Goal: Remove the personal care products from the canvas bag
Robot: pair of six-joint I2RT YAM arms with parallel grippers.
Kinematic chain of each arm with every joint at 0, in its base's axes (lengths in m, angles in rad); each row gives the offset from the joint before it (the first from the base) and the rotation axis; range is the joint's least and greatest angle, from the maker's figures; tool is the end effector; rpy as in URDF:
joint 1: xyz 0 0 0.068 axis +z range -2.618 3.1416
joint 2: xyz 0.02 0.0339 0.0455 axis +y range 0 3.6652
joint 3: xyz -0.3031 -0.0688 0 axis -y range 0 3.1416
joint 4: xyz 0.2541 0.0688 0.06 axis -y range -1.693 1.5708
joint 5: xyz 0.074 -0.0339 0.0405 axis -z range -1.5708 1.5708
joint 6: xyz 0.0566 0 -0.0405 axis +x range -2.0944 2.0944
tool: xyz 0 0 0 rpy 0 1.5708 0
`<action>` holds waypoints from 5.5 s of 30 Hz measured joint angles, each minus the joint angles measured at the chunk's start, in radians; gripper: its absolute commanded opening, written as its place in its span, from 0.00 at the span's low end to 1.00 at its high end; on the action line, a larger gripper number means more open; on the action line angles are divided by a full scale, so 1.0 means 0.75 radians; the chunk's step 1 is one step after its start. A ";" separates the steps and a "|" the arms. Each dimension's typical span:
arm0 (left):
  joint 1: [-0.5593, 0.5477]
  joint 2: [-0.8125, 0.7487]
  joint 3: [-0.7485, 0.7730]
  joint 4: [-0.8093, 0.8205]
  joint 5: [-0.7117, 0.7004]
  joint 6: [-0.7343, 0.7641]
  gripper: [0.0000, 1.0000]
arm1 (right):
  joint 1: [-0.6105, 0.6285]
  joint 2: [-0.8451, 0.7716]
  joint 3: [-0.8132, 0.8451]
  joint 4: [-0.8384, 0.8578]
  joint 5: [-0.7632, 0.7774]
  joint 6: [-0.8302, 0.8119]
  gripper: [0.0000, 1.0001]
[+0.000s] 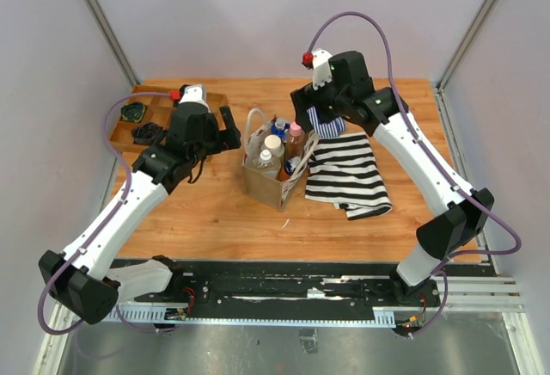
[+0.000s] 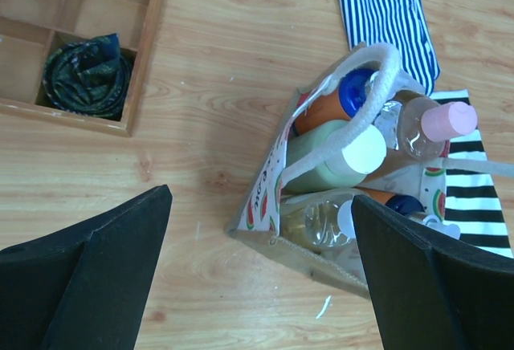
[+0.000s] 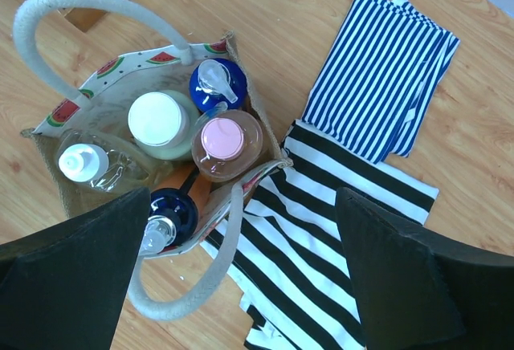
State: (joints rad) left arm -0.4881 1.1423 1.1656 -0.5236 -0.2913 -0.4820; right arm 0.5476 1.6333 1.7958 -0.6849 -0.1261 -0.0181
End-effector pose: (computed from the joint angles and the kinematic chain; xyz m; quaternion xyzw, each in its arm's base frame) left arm 0.2366 -0.1072 0.3936 -0.0714 0.8513 -0.1249 0.5046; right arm 0.3316 0.2106 0.4514 -0.2714 0.8209 0.1834 0.4678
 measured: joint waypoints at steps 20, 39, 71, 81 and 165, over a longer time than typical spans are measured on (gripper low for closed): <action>0.232 0.306 0.194 -0.069 -0.121 0.094 1.00 | 0.038 -0.038 -0.039 -0.022 0.013 0.021 0.99; 0.230 0.027 -0.016 0.039 0.079 0.120 1.00 | -0.251 0.024 -0.199 0.001 0.109 0.132 0.98; 0.230 0.078 -0.011 0.006 0.148 0.108 1.00 | -0.290 1.276 0.891 -0.134 -0.052 0.137 0.99; 0.230 0.076 -0.012 -0.007 0.152 0.110 1.00 | -0.388 1.302 0.889 -0.137 -0.078 0.241 0.99; 0.230 -0.080 0.064 -0.215 0.280 0.098 1.00 | -0.760 0.251 -0.856 -0.117 0.159 0.411 0.98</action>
State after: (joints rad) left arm -0.3157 1.0824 1.2133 -0.6849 -0.0811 -0.4084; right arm -0.0227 1.8214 1.1542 -0.7727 -0.0071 0.2905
